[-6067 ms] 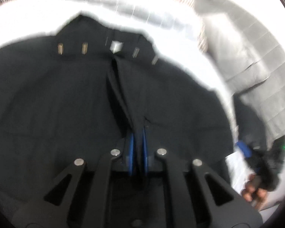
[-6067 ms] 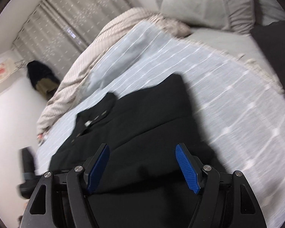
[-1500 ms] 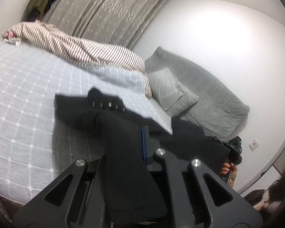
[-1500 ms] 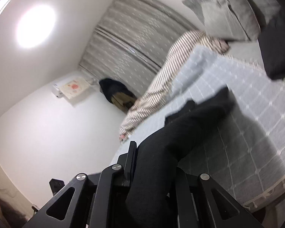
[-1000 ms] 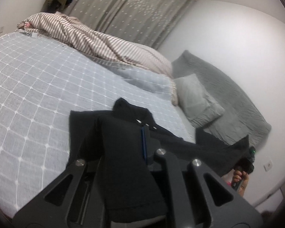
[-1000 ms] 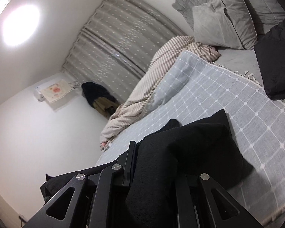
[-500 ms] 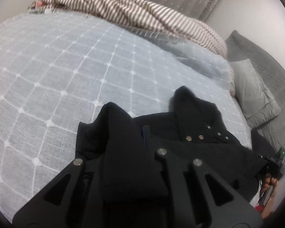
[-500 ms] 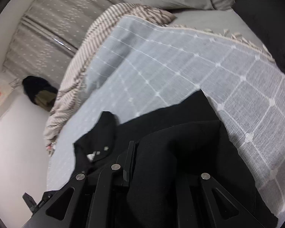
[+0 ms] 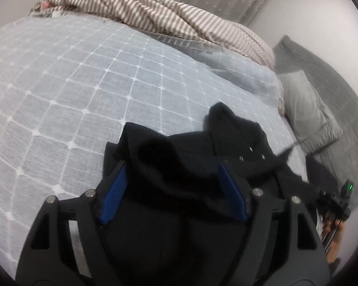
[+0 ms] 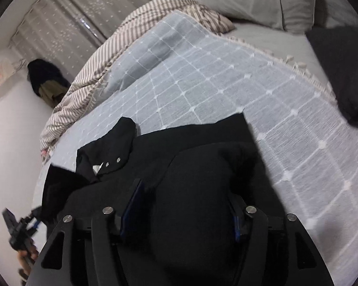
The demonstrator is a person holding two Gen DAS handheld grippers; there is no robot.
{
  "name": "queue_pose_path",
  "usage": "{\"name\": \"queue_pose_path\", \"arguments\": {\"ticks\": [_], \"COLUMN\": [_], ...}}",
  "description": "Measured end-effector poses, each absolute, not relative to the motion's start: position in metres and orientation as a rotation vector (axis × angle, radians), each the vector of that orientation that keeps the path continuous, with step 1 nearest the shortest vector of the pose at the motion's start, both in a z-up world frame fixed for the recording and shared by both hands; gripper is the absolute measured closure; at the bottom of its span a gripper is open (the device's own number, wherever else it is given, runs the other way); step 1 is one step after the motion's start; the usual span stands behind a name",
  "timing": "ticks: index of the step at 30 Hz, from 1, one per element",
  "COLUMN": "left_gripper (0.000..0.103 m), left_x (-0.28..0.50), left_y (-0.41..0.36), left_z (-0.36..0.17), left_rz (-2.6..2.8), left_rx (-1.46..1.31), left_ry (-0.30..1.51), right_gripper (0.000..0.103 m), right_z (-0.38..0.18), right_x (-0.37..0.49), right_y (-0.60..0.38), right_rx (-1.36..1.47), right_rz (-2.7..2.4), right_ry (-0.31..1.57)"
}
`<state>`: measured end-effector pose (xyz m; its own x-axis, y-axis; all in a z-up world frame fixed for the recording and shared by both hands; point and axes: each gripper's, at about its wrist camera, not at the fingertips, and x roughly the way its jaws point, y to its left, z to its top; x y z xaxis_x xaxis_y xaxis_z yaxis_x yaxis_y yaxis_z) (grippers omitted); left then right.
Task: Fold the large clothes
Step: 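Fold the hem over toward the collar with the right tool while the left tool holds the jacket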
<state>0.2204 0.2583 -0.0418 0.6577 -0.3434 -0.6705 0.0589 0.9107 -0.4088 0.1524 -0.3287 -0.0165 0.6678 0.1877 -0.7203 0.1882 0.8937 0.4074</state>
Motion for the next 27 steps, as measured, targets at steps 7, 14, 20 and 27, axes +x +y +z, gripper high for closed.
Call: {"name": "queue_pose_path", "arguments": {"ticks": [7,14,20,27], "left_gripper": [0.023,0.022,0.022,0.022], "left_x": [0.174,0.176,0.227,0.294], "left_y": [0.230,0.181,0.153,0.166], "left_z": [-0.028,-0.052,-0.083,-0.082], "left_rz": [-0.305,-0.453,-0.481,-0.399], "left_rx": [-0.130,0.013,0.003,-0.109], "left_ry": [0.892,1.003,1.091,1.055], "right_gripper": [0.033,0.032,0.032,0.033], "right_z": [0.011,-0.018,-0.051,-0.051], "right_x": [0.119,0.133,0.180,0.249], "right_y": [-0.311,-0.251,-0.215,-0.232], "right_rx": [0.323,0.080,0.017,0.086], "right_rz": [0.007,0.089,0.229,0.213], "right_ry": [0.872,1.022,1.104,1.080]}}
